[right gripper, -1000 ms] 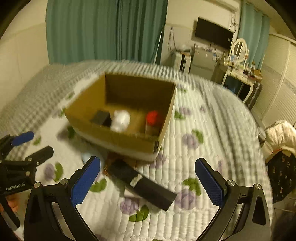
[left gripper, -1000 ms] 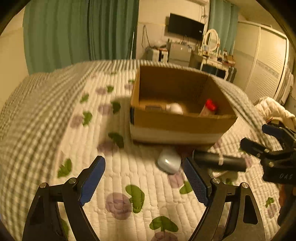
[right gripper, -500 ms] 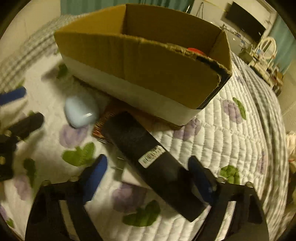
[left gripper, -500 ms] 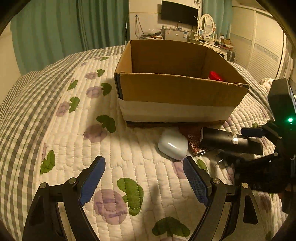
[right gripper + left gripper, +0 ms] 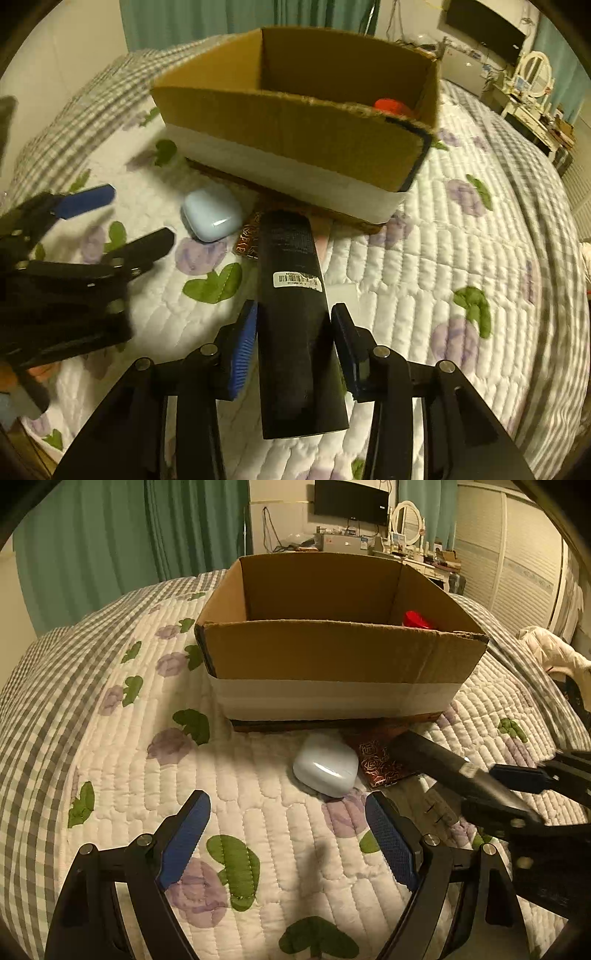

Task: Organize rigid objects
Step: 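Grasp the black remote with the right gripper, then grasp the light blue earbud case with the left gripper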

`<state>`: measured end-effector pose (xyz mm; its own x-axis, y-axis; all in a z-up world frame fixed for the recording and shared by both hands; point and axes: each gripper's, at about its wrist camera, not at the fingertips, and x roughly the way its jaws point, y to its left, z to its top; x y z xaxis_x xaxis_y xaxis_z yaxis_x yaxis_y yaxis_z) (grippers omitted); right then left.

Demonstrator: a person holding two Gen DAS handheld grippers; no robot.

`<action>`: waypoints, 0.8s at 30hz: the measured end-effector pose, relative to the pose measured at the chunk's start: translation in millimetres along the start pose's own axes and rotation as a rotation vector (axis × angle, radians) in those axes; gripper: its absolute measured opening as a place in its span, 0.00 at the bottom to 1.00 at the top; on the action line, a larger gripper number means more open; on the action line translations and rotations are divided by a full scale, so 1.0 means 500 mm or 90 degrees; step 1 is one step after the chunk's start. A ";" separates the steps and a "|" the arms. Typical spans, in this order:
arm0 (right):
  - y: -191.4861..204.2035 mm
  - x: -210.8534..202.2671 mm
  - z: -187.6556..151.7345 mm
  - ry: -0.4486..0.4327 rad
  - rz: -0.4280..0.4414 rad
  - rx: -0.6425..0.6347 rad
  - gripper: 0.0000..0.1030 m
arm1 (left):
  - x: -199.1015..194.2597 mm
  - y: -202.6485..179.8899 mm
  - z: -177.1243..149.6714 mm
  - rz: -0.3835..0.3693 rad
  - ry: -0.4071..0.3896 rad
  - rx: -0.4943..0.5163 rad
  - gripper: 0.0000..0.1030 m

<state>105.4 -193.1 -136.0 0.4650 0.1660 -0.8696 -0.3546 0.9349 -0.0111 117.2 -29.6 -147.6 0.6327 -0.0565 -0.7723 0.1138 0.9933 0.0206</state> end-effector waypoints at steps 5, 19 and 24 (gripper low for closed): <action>-0.051 -0.043 -0.021 -0.031 -0.042 0.090 0.37 | 0.008 -0.012 0.011 -0.010 0.001 0.000 0.85; -0.122 0.036 -0.002 -0.003 -0.056 0.177 0.16 | 0.104 -0.031 0.046 0.012 0.032 0.043 0.84; -0.149 0.047 0.005 -0.015 -0.001 0.228 0.19 | 0.131 -0.026 0.047 -0.002 0.034 0.037 0.83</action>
<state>144.6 -258.0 -154.4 0.4852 0.1678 -0.8581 -0.0486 0.9851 0.1652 175.4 -48.6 -183.6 0.5902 -0.0520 -0.8056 0.1601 0.9856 0.0536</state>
